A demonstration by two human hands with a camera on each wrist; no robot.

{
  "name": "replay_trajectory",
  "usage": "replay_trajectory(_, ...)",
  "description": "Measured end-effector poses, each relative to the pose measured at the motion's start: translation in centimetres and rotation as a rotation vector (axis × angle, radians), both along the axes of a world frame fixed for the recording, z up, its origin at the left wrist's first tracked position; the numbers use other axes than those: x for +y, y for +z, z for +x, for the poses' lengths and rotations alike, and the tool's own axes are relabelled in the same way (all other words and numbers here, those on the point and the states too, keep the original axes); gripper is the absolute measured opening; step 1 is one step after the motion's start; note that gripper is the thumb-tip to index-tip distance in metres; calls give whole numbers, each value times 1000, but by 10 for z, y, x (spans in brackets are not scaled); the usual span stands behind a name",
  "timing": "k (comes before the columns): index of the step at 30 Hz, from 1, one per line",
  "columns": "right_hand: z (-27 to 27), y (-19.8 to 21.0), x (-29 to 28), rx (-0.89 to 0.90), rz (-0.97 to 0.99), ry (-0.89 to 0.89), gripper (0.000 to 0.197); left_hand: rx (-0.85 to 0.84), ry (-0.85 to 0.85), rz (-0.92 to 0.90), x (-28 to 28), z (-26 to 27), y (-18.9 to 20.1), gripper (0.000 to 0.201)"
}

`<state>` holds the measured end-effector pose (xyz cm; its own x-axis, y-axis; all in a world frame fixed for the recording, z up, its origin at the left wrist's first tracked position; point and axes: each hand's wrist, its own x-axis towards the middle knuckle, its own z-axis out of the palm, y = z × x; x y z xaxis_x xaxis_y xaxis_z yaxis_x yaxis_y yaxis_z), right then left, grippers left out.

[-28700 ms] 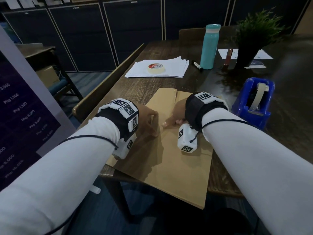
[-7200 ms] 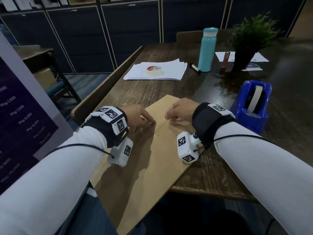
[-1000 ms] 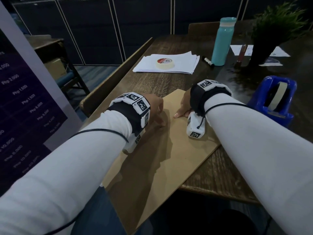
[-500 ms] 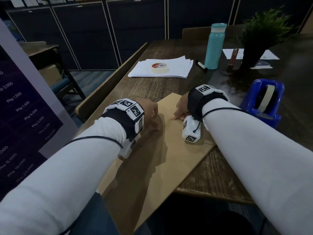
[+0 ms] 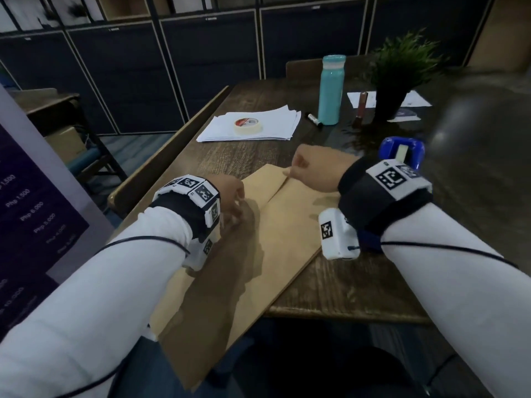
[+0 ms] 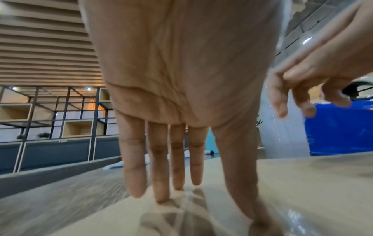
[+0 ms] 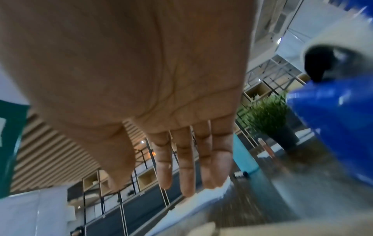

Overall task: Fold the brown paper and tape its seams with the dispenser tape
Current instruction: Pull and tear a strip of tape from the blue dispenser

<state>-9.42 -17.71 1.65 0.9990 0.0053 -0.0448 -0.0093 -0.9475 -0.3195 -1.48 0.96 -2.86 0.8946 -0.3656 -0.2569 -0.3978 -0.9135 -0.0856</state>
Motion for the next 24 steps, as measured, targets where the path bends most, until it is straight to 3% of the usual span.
replay_trajectory(3, -17, 14, -15, -141, -37, -34, 43, -123, -55, -108, -16, -9, 9, 44)
replay_trajectory(7, -28, 21, -32, -258, -120, -113, 49, -245, -105, -405, -47, -26, 20, 30)
replay_trajectory(11, -33, 14, -54, -268, -48, -139, 54, -317, -218, -547, -82, -49, 25, 37)
replay_trajectory(19, -34, 2, -108, -285, -26, -265, 85, -77, -254, -822, -139, -83, 30, 40)
replay_trajectory(24, -30, -3, -120, -154, 14, -256, 83, 139, -196, -853, -159, -93, 26, 56)
